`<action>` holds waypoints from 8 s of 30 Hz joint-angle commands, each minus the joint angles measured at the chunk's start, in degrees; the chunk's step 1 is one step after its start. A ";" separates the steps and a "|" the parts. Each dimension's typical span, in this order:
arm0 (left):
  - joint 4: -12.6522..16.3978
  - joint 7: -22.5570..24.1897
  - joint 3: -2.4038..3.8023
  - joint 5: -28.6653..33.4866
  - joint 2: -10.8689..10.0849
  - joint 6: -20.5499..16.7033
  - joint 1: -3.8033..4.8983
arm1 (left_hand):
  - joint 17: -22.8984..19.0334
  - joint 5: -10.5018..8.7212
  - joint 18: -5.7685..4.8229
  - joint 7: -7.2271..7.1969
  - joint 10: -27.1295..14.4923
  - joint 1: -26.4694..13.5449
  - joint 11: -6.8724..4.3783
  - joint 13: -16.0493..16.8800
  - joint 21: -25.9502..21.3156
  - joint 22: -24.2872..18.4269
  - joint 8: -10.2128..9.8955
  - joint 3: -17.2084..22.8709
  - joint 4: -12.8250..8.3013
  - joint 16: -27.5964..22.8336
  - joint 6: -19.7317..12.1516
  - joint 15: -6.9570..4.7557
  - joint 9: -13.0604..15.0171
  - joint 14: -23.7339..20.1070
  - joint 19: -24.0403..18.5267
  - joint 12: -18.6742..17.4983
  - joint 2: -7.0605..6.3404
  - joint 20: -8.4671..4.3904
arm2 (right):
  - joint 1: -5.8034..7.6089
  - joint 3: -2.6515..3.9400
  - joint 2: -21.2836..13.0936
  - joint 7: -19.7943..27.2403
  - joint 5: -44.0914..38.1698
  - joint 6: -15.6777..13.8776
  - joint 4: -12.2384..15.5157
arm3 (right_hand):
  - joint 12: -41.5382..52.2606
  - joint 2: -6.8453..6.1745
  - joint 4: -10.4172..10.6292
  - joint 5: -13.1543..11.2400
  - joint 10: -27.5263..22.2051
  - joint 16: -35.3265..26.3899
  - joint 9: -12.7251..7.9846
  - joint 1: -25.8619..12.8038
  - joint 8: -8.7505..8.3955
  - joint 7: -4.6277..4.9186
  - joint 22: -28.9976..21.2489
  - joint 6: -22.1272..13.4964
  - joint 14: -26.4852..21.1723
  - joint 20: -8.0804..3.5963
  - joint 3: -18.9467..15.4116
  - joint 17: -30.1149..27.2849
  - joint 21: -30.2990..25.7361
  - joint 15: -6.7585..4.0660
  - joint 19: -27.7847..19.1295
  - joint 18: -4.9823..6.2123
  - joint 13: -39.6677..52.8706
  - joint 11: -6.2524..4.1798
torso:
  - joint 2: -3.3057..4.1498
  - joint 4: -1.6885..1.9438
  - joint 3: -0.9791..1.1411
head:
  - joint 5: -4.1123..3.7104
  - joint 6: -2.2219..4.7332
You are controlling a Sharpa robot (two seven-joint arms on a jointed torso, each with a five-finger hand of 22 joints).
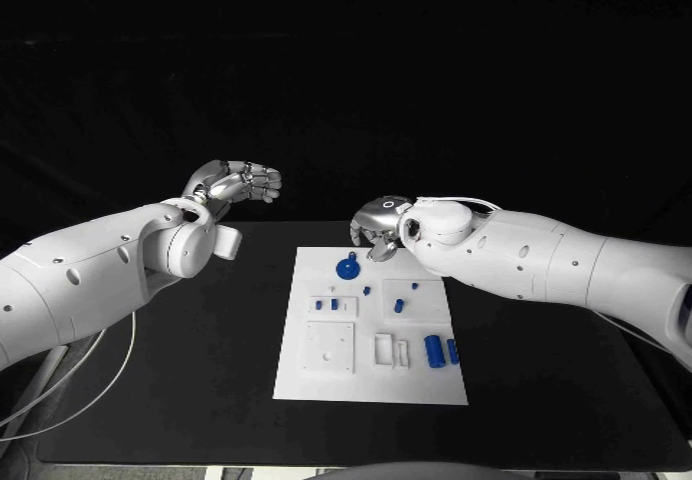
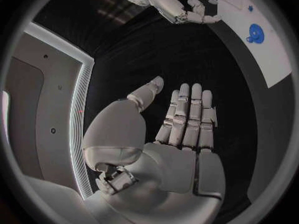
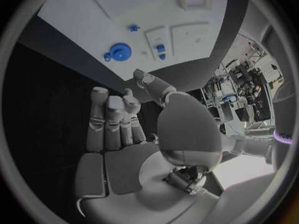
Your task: Assemble the parts on the task board
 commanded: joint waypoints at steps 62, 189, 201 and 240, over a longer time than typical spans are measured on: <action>5.11 -0.05 0.08 -0.18 -0.83 1.44 -0.02 | 0.40 0.19 0.61 0.12 0.47 0.27 0.03 -0.17 -0.38 0.14 0.30 -0.28 -0.23 -0.74 0.11 -0.07 -0.06 0.44 0.81 0.13 -0.05 0.00 | -6.77 -3.95 7.38 4.52 -4.20 -1.95 -14.83 | 2.18 2.33 0.54 -7.32 -2.57 1.23 0.08 -0.34 -0.97 -0.43 1.04 -0.16 0.35 -1.58 4.61 2.30 2.16 -0.48 0.55 0.83 4.35 -0.30 | 1.57 1.70 -0.32 | -0.52 -0.41; 5.95 -2.43 0.09 -1.86 -1.84 1.67 0.01 | 3.45 0.16 0.69 0.29 1.61 0.60 -0.42 -0.26 0.08 1.17 0.37 -0.88 -0.07 0.35 -0.41 -1.79 -0.65 4.14 4.18 0.36 -0.20 -1.62 | -7.74 -4.34 6.31 -0.13 -4.83 -3.56 -14.77 | 0.70 1.27 6.64 -7.32 -0.97 0.88 0.54 -4.52 1.39 -1.43 0.84 6.53 1.18 -2.21 4.99 2.99 2.88 -1.25 1.02 0.83 5.68 -1.27 | 2.30 1.48 -0.39 | -0.26 -1.36; 6.30 -2.55 0.08 -2.13 -1.94 1.76 0.01 | 3.50 0.16 0.67 0.28 1.66 0.67 -0.43 -0.25 0.06 1.19 0.39 -0.85 -0.10 0.34 -0.38 -1.79 -0.66 4.14 4.20 0.37 -0.19 -1.63 | -7.89 -4.34 6.54 -1.89 -6.72 -3.45 -15.49 | 1.22 0.92 6.74 -7.32 -0.15 1.00 0.63 -5.42 1.58 -1.53 0.98 6.98 1.39 -2.07 5.01 3.06 3.12 -1.29 1.20 0.83 6.23 -1.36 | 2.37 1.50 -0.36 | -0.29 -1.47; 3.66 -18.74 -1.27 -6.06 -0.87 0.58 -0.02 | 5.94 0.08 0.95 -0.05 2.67 -0.49 -0.81 -0.36 0.66 1.69 1.01 -1.18 1.14 1.37 0.24 -3.65 -1.02 8.01 8.47 0.35 -2.10 -3.46 | -5.01 1.58 -1.24 -7.85 -1.12 -13.11 1.21 | 2.46 0.57 9.87 -7.32 2.53 1.32 0.89 -7.32 2.02 -2.12 0.85 8.02 2.14 -2.67 6.15 3.33 3.45 -1.90 2.31 0.83 7.72 -1.95 | 2.28 1.31 -0.34 | -0.60 -0.49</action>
